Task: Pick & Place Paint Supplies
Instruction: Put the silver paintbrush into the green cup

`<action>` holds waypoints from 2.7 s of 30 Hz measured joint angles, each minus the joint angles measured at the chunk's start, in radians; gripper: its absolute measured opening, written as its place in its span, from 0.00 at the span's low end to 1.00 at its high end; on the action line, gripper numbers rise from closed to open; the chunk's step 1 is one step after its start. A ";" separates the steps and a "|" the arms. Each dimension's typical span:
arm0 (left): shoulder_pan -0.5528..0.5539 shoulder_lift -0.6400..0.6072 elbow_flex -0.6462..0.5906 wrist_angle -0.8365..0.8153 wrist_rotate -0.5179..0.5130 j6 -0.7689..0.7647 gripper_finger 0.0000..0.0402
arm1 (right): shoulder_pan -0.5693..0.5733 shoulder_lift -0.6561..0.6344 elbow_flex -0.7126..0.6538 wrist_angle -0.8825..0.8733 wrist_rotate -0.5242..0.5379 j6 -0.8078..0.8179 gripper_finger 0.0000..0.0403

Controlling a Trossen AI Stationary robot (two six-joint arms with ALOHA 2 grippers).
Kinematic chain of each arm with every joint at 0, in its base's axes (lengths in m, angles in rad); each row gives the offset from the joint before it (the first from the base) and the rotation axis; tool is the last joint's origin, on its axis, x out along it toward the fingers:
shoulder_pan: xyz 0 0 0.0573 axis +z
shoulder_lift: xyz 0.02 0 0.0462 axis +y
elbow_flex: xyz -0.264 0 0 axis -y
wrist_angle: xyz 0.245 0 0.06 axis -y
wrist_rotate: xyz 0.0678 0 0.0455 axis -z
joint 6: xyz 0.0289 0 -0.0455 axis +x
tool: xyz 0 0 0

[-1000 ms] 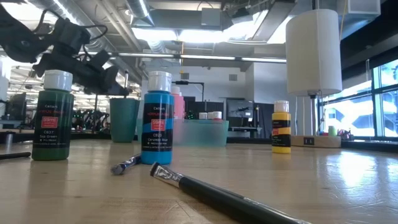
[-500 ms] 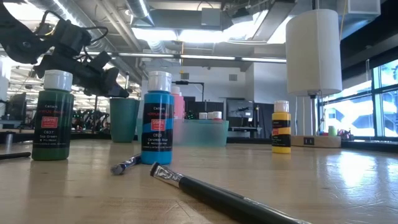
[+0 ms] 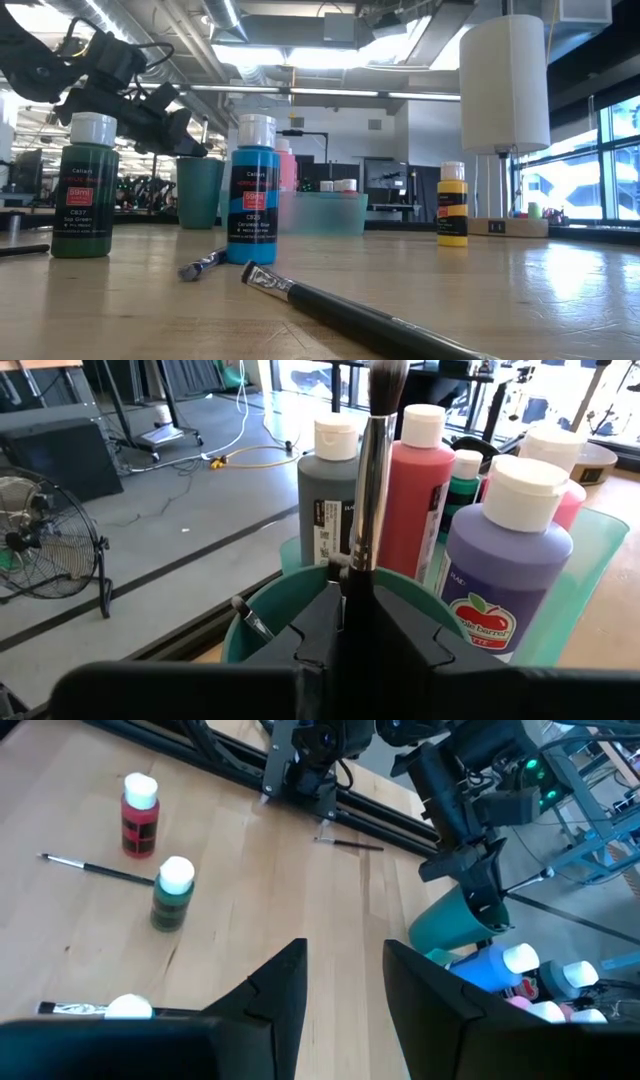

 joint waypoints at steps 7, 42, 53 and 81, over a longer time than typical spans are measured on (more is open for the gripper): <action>0.000 0.000 0.000 -0.005 0.000 0.000 0.13 | 0.000 0.000 0.000 0.000 0.000 0.000 0.33; 0.000 0.000 0.000 -0.011 0.000 0.001 0.14 | -0.001 0.000 0.000 -0.007 0.001 0.006 0.33; -0.001 0.000 0.000 -0.006 0.000 -0.008 0.15 | -0.001 0.000 0.000 -0.007 0.001 0.006 0.33; -0.001 0.000 0.000 -0.005 0.000 0.001 0.36 | -0.019 0.000 0.000 -0.022 -0.041 0.026 0.33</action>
